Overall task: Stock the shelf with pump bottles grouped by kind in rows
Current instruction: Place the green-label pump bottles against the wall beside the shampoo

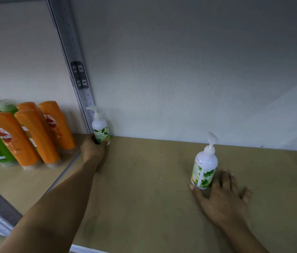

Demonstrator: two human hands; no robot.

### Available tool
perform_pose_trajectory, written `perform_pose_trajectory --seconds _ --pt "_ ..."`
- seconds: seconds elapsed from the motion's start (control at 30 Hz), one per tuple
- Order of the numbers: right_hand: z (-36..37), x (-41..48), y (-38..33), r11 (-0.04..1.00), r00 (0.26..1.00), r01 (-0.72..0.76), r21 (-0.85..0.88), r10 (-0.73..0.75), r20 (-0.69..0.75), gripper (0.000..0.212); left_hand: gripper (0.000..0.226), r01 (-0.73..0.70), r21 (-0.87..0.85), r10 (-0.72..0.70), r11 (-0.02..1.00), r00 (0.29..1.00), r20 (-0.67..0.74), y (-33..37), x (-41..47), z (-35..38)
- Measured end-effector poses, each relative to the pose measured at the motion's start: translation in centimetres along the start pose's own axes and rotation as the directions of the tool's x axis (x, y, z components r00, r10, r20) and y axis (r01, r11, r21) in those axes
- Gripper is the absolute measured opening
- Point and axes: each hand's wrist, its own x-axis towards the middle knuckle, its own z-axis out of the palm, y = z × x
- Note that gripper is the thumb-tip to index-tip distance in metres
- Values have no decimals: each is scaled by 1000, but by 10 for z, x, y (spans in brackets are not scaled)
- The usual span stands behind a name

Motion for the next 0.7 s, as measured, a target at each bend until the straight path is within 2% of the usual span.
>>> perform_pose_trajectory --seconds 0.17,0.33,0.43,0.57,0.63,0.7 --pt "0 0 0 1000 1000 4 13 -5 9 102 62 21 2 -21 1000 1000 0 -2 -1 -1" --pt "-4 -3 1 999 1000 17 31 -17 18 98 79 82 42 -81 996 996 -27 -7 -39 -5" --pt "-6 -4 1 999 999 25 39 -26 29 98 68 -36 73 32 997 998 55 5 -93 0" --pt "-10 -6 3 996 999 30 86 -32 32 94 48 -158 51 141 986 961 238 18 -160 2" --pt "-13 -7 3 992 999 31 120 -35 33 90 37 -257 118 214 959 933 290 15 -180 -5" --pt "-17 -9 5 988 999 34 153 -38 23 87 35 -353 219 267 909 900 345 9 -192 -14"
